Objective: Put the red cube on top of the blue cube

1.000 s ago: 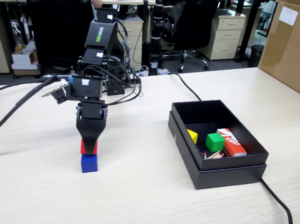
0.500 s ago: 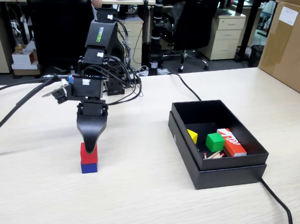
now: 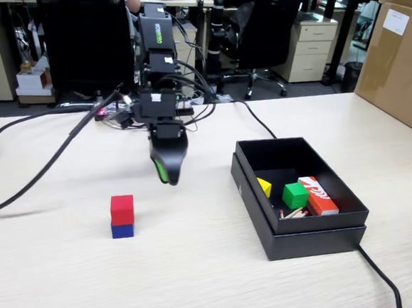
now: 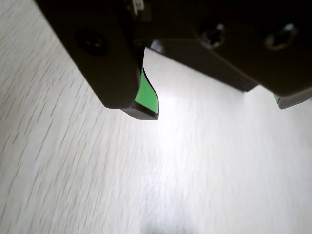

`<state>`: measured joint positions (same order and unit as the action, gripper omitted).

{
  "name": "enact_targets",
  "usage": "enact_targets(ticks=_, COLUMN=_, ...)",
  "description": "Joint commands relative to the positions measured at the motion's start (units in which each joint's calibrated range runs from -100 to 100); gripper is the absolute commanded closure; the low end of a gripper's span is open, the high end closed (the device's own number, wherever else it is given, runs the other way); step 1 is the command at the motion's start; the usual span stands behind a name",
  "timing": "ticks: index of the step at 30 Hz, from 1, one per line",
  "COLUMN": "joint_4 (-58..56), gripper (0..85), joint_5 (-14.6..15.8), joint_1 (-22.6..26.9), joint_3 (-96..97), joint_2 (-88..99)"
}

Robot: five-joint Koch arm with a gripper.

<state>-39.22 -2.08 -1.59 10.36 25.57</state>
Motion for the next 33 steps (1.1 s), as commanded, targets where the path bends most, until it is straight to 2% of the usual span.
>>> enact_targets(ticks=1, joint_4=-0.5, gripper=37.6, joint_5=1.4, joint_1=1.4, joint_3=-1.3, joint_2=6.4)
enact_targets(ticks=7, joint_4=0.0, gripper=37.8, joint_5=2.7, joint_1=2.8, joint_3=3.5, joint_2=14.0)
enact_targets(ticks=21, joint_4=8.9, gripper=37.8, joint_5=2.4, joint_1=2.4, joint_3=32.5, joint_2=44.5)
enact_targets(ticks=27, joint_4=20.9, gripper=37.8, joint_5=0.0, joint_1=2.3, joint_3=54.6, joint_2=61.8)
enact_targets(ticks=33, joint_4=30.6, gripper=37.9, joint_5=0.0, joint_1=2.2, joint_3=67.7, joint_2=70.0)
